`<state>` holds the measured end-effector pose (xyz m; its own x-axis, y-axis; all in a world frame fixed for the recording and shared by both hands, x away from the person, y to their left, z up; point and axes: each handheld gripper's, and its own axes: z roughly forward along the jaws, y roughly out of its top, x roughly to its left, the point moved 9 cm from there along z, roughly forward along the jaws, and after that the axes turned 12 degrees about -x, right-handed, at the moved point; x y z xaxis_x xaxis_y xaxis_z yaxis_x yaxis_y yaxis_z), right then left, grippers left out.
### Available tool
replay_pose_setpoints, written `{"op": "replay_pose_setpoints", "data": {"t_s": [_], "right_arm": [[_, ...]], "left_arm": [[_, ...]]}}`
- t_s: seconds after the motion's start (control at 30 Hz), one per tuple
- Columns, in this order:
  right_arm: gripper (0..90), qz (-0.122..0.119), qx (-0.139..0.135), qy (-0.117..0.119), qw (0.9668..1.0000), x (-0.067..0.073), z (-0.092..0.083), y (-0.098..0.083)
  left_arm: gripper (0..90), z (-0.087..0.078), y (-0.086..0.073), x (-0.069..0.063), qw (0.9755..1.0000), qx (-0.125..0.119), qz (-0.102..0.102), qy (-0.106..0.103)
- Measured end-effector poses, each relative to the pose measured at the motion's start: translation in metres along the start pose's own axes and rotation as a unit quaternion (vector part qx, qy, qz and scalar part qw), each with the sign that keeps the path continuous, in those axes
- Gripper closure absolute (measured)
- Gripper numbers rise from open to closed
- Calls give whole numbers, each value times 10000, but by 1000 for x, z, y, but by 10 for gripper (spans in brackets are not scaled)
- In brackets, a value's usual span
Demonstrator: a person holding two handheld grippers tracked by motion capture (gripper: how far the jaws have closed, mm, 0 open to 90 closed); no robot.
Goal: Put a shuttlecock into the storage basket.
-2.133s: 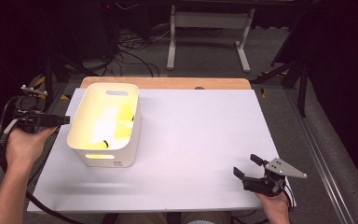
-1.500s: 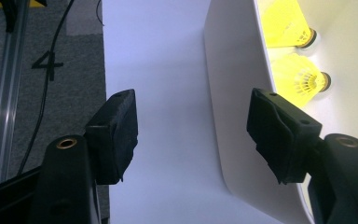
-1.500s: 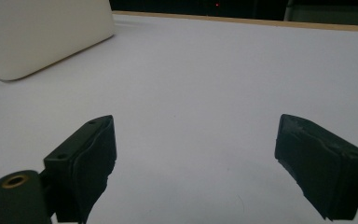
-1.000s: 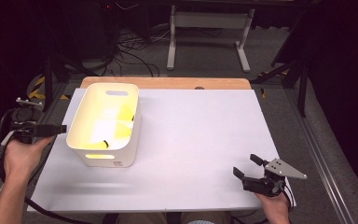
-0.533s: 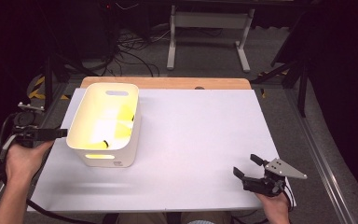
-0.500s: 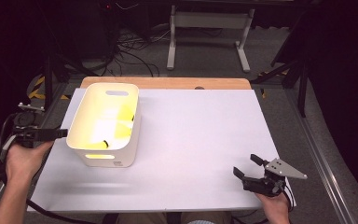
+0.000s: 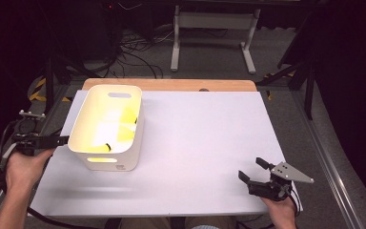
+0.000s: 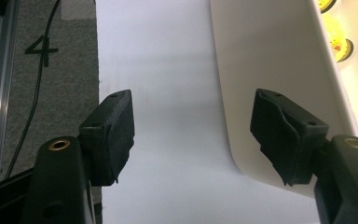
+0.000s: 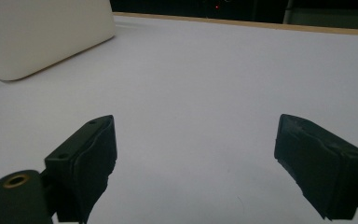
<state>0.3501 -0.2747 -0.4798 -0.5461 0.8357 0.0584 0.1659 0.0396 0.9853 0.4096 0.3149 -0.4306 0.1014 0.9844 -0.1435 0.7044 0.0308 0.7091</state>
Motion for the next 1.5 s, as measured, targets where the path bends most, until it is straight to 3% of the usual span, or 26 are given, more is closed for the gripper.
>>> {"op": "replay_pose_setpoints", "data": {"t_s": [0.3, 1.07, 1.5], "right_arm": [[136, 13, -11, -4, 10000, 0, 0, 0], [136, 18, -25, 0, 10000, 0, -1, 1], [137, 6, -14, 16, 10000, 0, -1, 0]], "left_arm": [[292, -1, -11, 2, 10000, -44, 42, 4], [287, 2, -39, 3, 9997, -166, -164, -99], [280, 3, -45, 2, 9996, -228, -40, -138]]}}
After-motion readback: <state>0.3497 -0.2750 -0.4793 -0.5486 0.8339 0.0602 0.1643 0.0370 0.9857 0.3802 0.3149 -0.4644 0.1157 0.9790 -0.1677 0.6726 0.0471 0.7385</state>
